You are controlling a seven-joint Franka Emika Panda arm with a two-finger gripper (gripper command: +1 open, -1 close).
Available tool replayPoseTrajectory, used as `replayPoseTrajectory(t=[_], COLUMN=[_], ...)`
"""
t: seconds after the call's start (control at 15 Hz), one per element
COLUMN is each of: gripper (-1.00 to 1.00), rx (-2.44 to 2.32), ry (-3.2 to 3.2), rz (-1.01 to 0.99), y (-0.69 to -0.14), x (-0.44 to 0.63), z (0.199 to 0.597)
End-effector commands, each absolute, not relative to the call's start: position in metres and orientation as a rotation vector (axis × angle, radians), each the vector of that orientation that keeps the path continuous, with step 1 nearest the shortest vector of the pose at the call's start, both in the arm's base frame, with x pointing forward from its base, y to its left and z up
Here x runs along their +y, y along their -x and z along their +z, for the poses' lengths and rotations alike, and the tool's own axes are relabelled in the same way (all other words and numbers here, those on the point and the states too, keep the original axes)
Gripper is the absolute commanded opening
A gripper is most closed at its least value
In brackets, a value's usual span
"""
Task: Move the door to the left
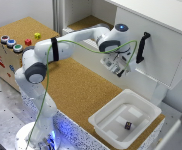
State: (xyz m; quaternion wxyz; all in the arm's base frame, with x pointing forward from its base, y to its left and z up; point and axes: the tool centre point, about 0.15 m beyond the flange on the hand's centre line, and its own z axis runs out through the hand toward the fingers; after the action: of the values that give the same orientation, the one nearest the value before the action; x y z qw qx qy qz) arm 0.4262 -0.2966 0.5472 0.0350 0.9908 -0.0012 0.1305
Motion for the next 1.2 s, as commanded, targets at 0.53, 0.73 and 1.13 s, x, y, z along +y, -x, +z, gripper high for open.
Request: replayPoseTrajectory(t=[0.53, 0.73, 1.13], gripper=[1.0, 1.0, 1.0], rx=[0.086, 0.002, -0.055], ry=[-3.162, -3.17, -3.181], rz=[0.424, 0.465, 0.529], y=[-0.544, -0.555, -0.563], x=[-0.331, -0.325, -0.299], z=[0.6, 0.6, 0.598])
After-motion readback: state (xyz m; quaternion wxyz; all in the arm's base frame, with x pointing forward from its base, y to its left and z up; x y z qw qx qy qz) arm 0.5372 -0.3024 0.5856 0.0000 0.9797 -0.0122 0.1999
